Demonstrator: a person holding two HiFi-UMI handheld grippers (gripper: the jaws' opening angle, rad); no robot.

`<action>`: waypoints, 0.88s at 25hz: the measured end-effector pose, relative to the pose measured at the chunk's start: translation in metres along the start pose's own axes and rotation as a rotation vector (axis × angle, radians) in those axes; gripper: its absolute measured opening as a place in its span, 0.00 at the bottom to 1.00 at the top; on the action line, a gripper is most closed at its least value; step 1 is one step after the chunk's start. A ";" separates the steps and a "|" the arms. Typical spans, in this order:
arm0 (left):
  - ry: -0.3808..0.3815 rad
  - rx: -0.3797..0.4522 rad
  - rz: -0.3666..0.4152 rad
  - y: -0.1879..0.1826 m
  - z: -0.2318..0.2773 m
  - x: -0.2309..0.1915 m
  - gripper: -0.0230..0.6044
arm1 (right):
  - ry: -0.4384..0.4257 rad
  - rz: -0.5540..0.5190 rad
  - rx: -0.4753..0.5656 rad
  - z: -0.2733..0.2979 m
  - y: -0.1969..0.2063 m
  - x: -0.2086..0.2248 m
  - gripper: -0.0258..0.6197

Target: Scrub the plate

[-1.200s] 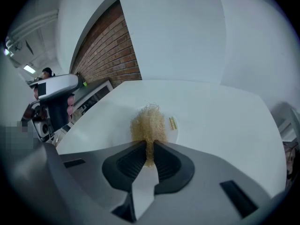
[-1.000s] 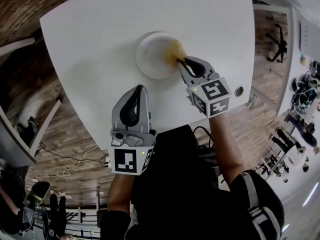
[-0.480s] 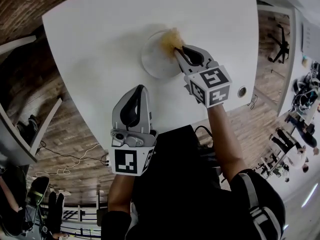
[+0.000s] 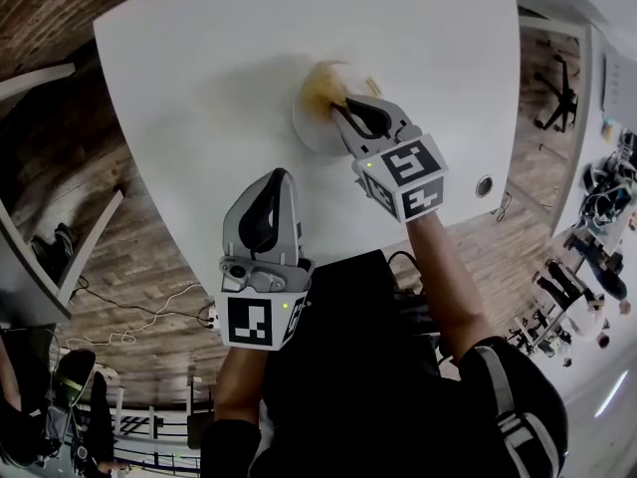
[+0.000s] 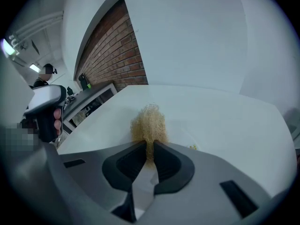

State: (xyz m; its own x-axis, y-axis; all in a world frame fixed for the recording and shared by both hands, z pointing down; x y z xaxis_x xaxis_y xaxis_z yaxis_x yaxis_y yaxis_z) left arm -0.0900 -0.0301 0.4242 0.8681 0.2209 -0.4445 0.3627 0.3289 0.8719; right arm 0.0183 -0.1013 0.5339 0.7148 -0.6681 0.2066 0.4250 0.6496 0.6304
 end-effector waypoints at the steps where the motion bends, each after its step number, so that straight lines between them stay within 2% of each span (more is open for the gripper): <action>1: 0.002 0.000 0.000 0.000 0.000 0.001 0.04 | -0.008 -0.006 -0.017 -0.002 0.002 -0.004 0.11; 9: 0.017 -0.005 0.002 0.001 0.004 0.004 0.04 | -0.049 -0.018 -0.033 -0.012 0.021 -0.020 0.11; 22: 0.031 -0.010 0.018 0.000 0.006 0.011 0.04 | 0.078 0.060 0.007 -0.033 0.032 0.032 0.11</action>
State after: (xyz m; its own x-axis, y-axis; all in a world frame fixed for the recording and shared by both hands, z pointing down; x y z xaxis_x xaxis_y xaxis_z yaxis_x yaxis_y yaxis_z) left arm -0.0784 -0.0331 0.4210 0.8635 0.2556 -0.4347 0.3431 0.3339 0.8779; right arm 0.0733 -0.0900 0.5362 0.7803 -0.5973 0.1856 0.3760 0.6851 0.6239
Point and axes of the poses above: the fingertips, and each gripper's own axes: z forward along the fingers, x to its right, y out of its underside, the point moved 2 cm from there along -z, backward along the fingers, and after that the axes turned 5 degrees about x, right-handed, at the moved point
